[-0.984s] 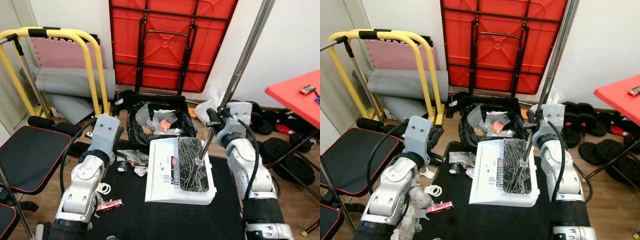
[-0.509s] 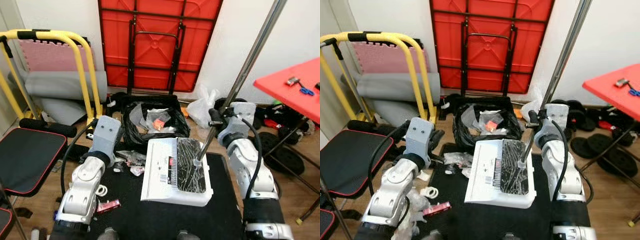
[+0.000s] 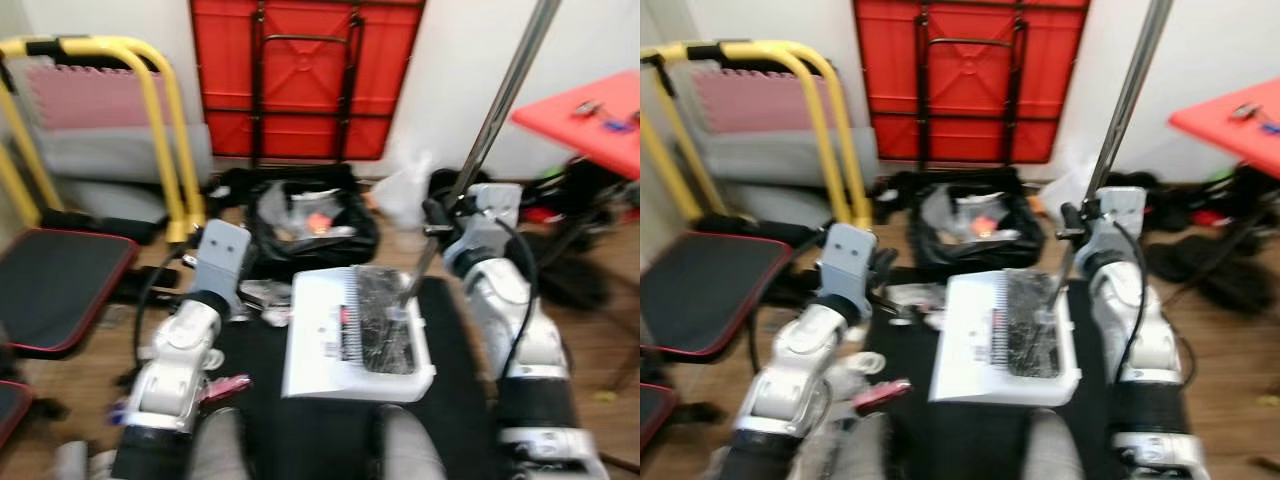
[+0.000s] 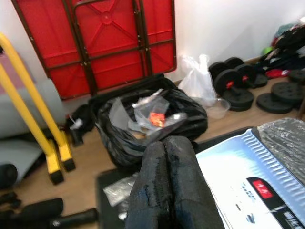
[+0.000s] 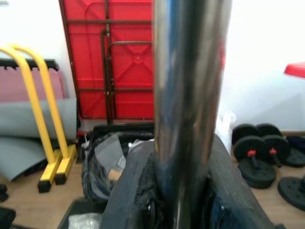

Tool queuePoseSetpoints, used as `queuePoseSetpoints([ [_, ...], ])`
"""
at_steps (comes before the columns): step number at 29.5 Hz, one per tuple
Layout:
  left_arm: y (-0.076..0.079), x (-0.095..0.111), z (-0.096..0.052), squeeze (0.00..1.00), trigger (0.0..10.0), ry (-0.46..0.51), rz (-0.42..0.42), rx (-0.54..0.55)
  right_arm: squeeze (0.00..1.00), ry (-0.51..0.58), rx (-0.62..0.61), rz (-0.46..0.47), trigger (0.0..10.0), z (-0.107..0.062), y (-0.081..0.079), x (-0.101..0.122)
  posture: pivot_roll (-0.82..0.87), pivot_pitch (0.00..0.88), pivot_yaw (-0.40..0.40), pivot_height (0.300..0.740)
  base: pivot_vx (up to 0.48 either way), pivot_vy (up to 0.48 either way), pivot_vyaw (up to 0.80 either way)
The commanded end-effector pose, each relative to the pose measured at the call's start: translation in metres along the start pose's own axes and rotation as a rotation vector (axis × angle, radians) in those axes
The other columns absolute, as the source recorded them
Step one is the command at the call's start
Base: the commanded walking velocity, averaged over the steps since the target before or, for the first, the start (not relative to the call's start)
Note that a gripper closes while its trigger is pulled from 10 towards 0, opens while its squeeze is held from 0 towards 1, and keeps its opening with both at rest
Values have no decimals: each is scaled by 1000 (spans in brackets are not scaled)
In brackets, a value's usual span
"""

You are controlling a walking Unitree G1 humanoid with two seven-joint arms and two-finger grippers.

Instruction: Sweep floor

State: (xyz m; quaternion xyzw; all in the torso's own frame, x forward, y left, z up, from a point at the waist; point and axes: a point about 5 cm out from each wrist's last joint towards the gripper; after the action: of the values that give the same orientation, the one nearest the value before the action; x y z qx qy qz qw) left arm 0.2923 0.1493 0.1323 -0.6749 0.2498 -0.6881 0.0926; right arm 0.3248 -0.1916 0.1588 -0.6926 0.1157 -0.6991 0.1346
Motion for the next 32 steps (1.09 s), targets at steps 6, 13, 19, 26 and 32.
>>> queuePoseSetpoints([
  [6,1,-2,-1,0,10000,-11,10,3,0,76,45,8,10000,5,-9,17,-111,28,-134,580,0,0,0],
  [13,0,-2,-1,0,10000,-11,13,1,0,81,42,8,10000,5,-8,17,-111,33,-130,550,0,0,0],
  [19,0,-2,-1,0,10000,-10,15,0,0,88,38,-2,10000,5,-7,18,-110,39,-129,530,0,0,0],
  [26,0,-2,-2,0,10000,-9,15,-2,0,122,7,-41,10000,10,2,27,-108,46,-126,505,0,0,0],
  [32,-1,-2,-3,0,10000,-9,17,-4,0,150,-16,-65,10000,13,9,37,-107,52,-125,485,0,0,0],
])
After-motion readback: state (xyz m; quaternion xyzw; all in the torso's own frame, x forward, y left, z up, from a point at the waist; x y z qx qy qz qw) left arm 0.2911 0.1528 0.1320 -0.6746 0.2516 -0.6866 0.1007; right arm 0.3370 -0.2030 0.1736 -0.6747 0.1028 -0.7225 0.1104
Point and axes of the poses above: a point about 5 cm out from each wrist's last joint towards the gripper, its own z axis pointing out of the wrist towards the gripper, its own x axis along the axis of the wrist's last joint, y = z × x, and after that the axes turned 14 degrees about z, right-handed
